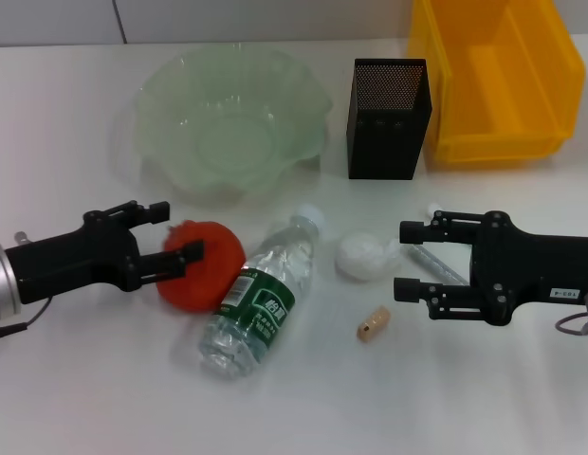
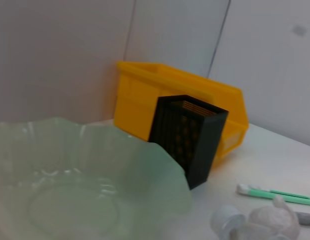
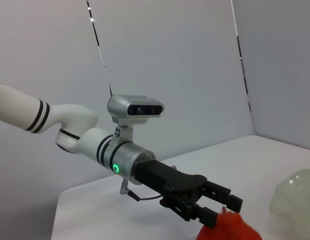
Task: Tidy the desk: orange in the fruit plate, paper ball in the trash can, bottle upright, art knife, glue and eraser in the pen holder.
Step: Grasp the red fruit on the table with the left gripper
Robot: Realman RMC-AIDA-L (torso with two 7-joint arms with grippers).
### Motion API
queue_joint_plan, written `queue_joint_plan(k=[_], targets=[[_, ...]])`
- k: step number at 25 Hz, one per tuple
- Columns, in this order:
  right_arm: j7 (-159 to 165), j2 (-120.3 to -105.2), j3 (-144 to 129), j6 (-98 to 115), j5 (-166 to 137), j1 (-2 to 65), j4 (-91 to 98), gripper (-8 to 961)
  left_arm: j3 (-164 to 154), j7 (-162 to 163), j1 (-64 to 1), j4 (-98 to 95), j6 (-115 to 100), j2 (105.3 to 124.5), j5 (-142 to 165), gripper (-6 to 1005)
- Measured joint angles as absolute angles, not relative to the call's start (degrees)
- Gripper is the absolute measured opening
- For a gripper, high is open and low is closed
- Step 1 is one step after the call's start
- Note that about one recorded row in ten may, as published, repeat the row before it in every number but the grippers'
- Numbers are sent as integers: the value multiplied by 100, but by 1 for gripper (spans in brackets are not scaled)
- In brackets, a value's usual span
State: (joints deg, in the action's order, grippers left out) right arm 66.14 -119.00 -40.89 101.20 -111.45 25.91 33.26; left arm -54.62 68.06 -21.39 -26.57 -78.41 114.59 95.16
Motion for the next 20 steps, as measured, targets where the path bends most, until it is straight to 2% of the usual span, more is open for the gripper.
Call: queue_joint_plan(k=[11,16,19,20], targets=[[6613,-11901,-4105,10068,-11160,2698,3262,707,-5397,6814,-2100,-2639,-7756,11439,9528,807],[6613,-11901,-4104,10046,-11168,2730,3252,708,-5454,6821,-2132,-2605,-7778,11533,9637,804],[6635,-11900,-4105,10044,-11171,2742,3251,708,-5441,6805,-2173,-2598,-7685,11704,9811,802],[6661,-11900,-4104,10044,-11171,2753,3252,708,-5441,6805,-2173,-2598,-7685,11704,9811,801]])
